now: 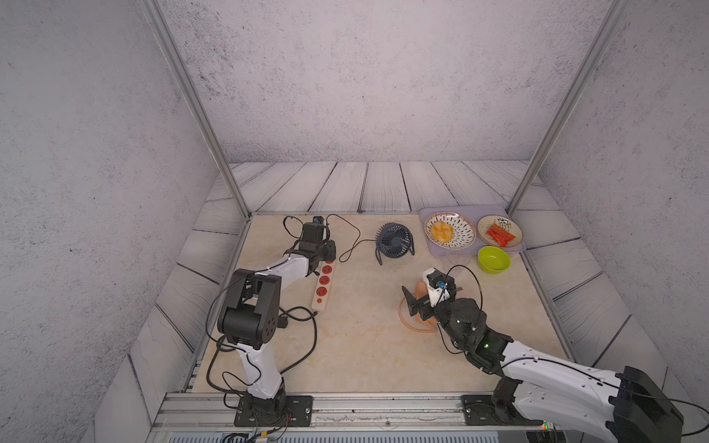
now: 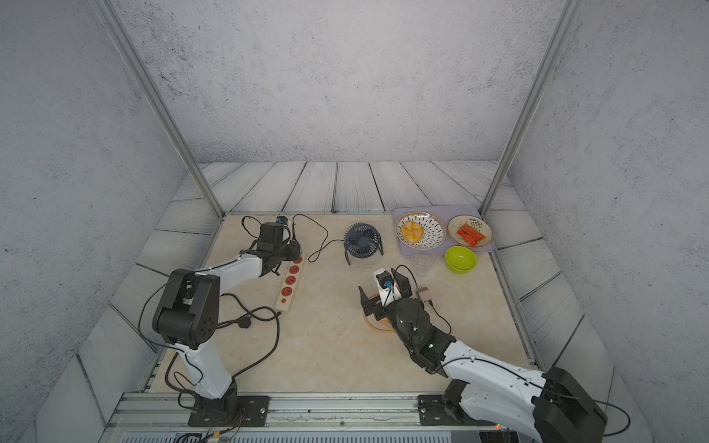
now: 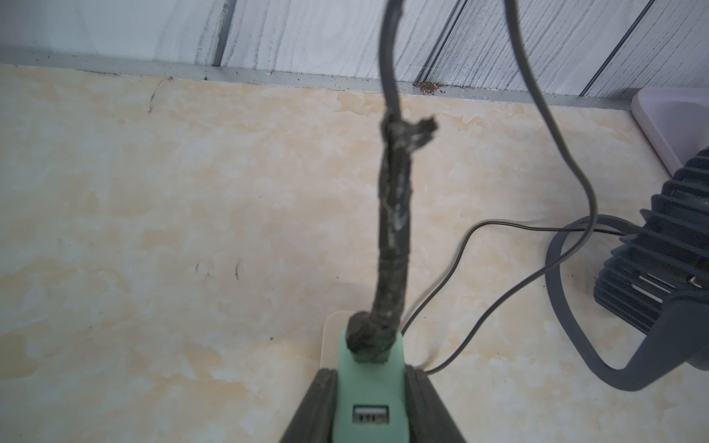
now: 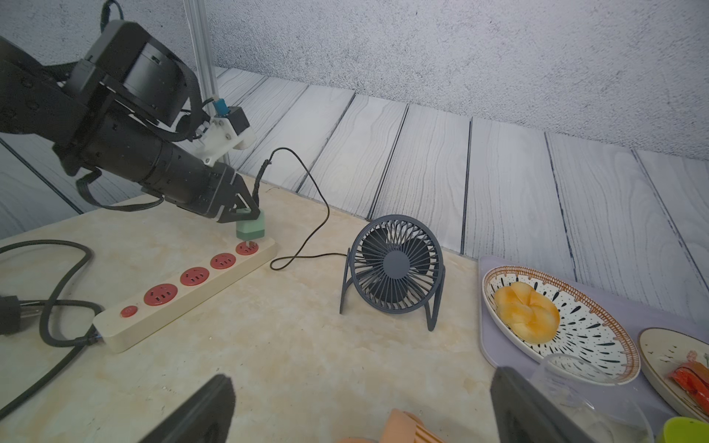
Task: Plug the desk fan into the power strip
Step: Insert the plug into the socket.
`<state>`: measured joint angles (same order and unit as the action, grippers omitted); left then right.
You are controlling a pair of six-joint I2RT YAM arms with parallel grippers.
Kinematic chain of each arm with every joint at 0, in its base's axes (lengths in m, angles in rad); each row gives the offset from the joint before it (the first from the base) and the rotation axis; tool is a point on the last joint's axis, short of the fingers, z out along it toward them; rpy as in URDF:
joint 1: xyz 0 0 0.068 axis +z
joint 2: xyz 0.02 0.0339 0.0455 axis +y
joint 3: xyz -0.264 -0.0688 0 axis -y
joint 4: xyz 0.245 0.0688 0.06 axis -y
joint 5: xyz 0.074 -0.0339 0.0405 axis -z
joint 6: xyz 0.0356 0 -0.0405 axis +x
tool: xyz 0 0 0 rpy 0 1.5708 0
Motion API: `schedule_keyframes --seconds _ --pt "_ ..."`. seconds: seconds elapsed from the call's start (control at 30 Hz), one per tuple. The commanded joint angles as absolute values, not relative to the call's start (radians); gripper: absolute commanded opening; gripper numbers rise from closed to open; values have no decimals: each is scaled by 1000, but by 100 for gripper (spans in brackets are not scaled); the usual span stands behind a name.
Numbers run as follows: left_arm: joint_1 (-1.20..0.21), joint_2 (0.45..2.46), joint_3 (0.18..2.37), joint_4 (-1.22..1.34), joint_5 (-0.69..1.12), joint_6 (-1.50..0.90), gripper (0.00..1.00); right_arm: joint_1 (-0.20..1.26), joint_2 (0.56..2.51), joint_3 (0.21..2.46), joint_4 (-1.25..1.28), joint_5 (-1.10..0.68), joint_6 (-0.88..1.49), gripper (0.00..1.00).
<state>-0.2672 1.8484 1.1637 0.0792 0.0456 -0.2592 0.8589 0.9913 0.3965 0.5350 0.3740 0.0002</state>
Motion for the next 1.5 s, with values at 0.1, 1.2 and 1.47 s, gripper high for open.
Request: schedule_keyframes --seconds 0.1,1.2,1.47 --pt "-289 1860 1156 57 40 -276 0 860 990 381 550 392 6 99" --pt "-313 1828 990 173 -153 -245 0 859 977 368 544 401 16 99" --pt "-355 1859 942 189 -192 -264 0 859 946 364 517 406 20 99"
